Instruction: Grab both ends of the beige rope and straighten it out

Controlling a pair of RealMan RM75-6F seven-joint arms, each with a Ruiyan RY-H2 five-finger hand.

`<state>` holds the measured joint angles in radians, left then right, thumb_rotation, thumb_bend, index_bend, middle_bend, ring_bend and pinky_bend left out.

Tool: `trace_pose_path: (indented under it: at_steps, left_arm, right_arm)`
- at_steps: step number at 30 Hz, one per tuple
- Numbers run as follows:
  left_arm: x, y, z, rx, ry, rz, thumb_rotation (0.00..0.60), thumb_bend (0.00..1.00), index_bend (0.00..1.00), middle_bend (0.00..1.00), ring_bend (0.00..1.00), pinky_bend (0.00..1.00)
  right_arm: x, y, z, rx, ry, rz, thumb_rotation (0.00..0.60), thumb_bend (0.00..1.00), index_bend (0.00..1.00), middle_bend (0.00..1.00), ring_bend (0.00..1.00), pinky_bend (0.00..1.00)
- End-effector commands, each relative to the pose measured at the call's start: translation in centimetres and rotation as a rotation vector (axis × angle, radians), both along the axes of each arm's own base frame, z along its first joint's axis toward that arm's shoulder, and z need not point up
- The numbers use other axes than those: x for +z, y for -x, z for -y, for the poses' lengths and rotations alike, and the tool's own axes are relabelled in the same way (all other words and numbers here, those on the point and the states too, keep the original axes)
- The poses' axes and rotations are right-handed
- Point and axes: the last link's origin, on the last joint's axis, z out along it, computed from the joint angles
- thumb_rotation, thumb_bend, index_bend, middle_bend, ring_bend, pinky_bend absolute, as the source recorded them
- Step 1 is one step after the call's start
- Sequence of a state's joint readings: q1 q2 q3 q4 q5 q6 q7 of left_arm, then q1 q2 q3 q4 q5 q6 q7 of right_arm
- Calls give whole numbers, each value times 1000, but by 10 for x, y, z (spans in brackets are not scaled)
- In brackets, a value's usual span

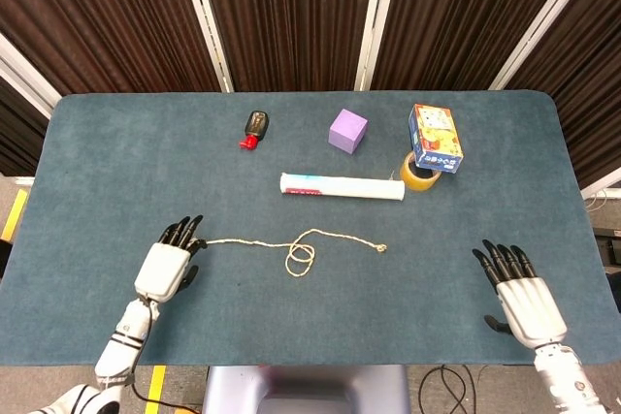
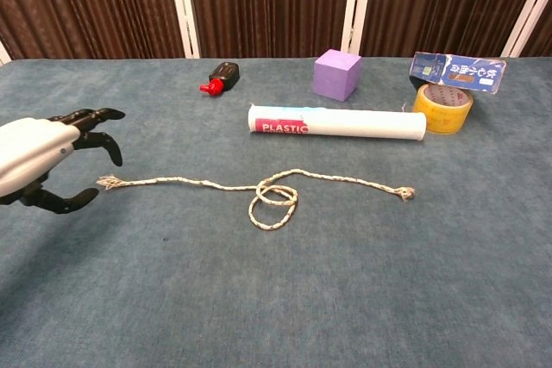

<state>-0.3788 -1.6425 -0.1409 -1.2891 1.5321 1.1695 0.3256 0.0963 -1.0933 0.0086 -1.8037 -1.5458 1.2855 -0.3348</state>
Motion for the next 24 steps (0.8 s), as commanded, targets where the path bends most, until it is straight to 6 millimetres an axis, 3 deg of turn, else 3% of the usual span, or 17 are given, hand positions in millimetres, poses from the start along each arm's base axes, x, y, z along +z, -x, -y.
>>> trace_pose_path:
  at_steps: [1, 4, 24]
  left_arm:
    - [-11, -3, -12, 9, -4, -4, 600, 414, 422, 15, 0, 171]
    - [-19, -2, -18, 14, -11, -19, 600, 413, 454, 26, 0, 170]
    - [-38, 14, -47, 71, -40, -106, 600, 414, 419, 31, 0, 169]
  right_arm:
    - [-6, -1, 6, 1, -6, -8, 600, 228, 0, 0, 0, 0]
    - [-10, -3, 9, 4, -11, -13, 600, 229, 0, 0, 0, 0]
    - [-14, 0, 15, -21, -23, -41, 600, 228, 0, 0, 0, 0]
